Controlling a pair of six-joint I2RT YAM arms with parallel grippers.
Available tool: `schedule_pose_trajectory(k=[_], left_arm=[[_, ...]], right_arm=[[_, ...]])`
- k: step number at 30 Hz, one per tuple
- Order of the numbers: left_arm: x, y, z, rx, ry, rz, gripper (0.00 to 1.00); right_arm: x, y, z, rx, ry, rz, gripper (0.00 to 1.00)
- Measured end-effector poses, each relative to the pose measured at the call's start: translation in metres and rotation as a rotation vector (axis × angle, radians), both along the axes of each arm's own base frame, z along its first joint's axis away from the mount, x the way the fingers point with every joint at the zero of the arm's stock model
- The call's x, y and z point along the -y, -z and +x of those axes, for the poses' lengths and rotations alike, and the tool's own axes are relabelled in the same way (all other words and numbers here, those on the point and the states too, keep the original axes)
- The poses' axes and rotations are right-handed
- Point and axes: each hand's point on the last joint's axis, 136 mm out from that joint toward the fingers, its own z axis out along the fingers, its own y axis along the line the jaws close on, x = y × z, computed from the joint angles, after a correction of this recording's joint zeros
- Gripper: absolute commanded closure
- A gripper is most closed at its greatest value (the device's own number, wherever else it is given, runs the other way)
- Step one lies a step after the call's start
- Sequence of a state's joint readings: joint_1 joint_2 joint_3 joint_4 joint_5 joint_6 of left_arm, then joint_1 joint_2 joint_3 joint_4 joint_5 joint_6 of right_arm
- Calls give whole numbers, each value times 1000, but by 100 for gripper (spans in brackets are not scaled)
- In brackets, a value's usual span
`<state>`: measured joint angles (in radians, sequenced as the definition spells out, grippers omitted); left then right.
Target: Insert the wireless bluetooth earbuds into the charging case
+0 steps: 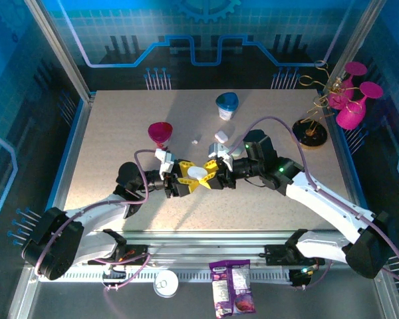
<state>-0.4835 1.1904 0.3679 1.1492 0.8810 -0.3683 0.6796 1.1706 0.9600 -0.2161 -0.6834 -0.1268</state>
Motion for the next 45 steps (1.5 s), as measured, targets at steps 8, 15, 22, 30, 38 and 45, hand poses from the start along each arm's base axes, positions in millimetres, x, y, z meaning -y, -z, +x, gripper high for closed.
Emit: schedule_pose_trajectory(k=[8,15,22,30,38,45], left_arm=[[0,0,-1,-1,9,2,71],[0,-1,-2,5,11,-1,75],[0,-1,-2,6,12,-1,77],[0,-1,-1,8,8,-1,77],[0,1,0,-2,4,4,77],[0,2,-3,25,19,10,76]], right_arm=[[1,0,1,-7,5,0,71],[0,-1,1,-30,15,7,50],[4,-5,6,-41,43,26,43],[6,-6,10,-64,69,40,42],[13,-18,21,-60,122,81,41],[20,-20,40,-46,213,84,38]])
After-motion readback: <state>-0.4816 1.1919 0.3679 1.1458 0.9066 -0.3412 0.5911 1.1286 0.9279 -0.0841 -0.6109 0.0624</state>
